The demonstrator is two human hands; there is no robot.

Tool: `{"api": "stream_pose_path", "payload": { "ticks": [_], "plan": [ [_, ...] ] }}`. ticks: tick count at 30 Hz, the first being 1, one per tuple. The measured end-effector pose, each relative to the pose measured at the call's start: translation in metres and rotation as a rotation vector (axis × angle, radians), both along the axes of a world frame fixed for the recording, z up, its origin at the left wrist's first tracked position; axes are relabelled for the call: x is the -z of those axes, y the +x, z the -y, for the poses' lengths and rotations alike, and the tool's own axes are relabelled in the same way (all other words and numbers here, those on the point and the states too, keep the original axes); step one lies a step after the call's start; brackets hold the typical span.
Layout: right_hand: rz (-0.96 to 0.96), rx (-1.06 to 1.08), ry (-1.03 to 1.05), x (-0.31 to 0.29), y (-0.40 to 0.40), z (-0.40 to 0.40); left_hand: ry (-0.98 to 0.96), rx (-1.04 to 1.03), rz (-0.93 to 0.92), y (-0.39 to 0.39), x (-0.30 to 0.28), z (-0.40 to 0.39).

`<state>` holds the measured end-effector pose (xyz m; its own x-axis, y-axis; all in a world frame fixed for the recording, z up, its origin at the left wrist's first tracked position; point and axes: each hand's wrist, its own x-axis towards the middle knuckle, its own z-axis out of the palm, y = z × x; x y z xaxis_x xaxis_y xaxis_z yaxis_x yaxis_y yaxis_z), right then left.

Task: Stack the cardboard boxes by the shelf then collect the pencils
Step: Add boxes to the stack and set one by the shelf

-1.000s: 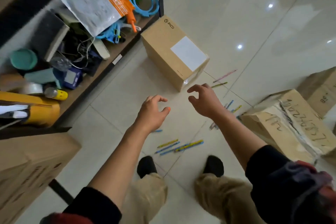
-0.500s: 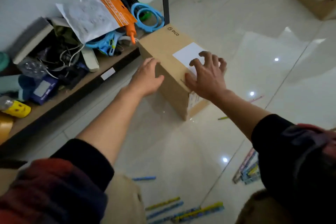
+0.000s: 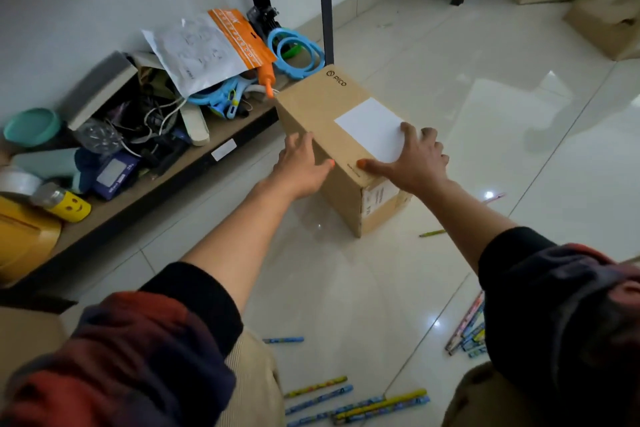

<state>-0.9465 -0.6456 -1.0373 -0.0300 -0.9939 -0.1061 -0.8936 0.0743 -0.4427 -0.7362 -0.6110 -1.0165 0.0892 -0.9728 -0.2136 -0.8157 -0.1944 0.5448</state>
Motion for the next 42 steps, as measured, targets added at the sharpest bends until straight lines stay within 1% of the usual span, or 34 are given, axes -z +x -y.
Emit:
{"api": "stream_pose_path", "payload": {
  "ticks": [3, 8, 12, 14, 16, 18, 21, 24, 27, 29, 31, 34, 38, 40, 42],
  "plan": [
    [-0.008, -0.043, -0.044, -0.004, 0.003, -0.003, 0.029, 0.029, 0.032, 0.007, 0.0, -0.005],
    [0.015, -0.138, -0.068, -0.015, 0.005, -0.01, -0.012, -0.113, -0.063, 0.016, -0.007, -0.008],
    [-0.027, -0.277, -0.141, -0.019, 0.011, -0.017, 0.01, -0.129, -0.057, 0.012, -0.009, -0.014],
    [-0.027, -0.372, -0.21, -0.02, 0.014, -0.019, 0.041, -0.163, -0.093, 0.009, -0.011, -0.014],
    [0.035, -0.432, -0.227, -0.02, 0.018, -0.021, 0.12, -0.223, -0.128, 0.008, -0.012, -0.014],
    [0.115, -0.454, -0.193, -0.02, 0.024, -0.023, 0.224, -0.267, -0.132, 0.01, -0.009, -0.017],
    [0.147, -0.474, -0.12, -0.013, 0.027, -0.022, 0.313, -0.354, -0.188, 0.014, -0.007, -0.019],
    [0.099, -0.465, 0.005, -0.006, 0.026, -0.023, 0.323, -0.471, -0.292, 0.019, -0.007, -0.02],
    [0.027, -0.408, 0.129, 0.0, 0.027, -0.023, 0.348, -0.52, -0.408, 0.025, -0.01, -0.022],
    [0.047, -0.345, 0.246, 0.004, 0.028, -0.023, 0.328, -0.537, -0.44, 0.027, -0.011, -0.023],
    [0.036, -0.337, 0.347, 0.01, 0.029, -0.02, 0.285, -0.58, -0.455, 0.03, -0.012, -0.023],
    [-0.049, -0.36, 0.415, 0.019, 0.032, -0.019, 0.27, -0.633, -0.42, 0.036, -0.011, -0.026],
    [-0.195, -0.394, 0.356, 0.019, 0.044, -0.025, 0.358, -0.616, -0.336, 0.048, -0.005, -0.033],
    [-0.201, -0.411, 0.379, 0.019, 0.05, -0.026, 0.398, -0.587, -0.303, 0.054, -0.003, -0.036],
    [-0.143, -0.404, 0.414, 0.019, 0.054, -0.026, 0.417, -0.564, -0.303, 0.06, -0.004, -0.04]
  ]
}}
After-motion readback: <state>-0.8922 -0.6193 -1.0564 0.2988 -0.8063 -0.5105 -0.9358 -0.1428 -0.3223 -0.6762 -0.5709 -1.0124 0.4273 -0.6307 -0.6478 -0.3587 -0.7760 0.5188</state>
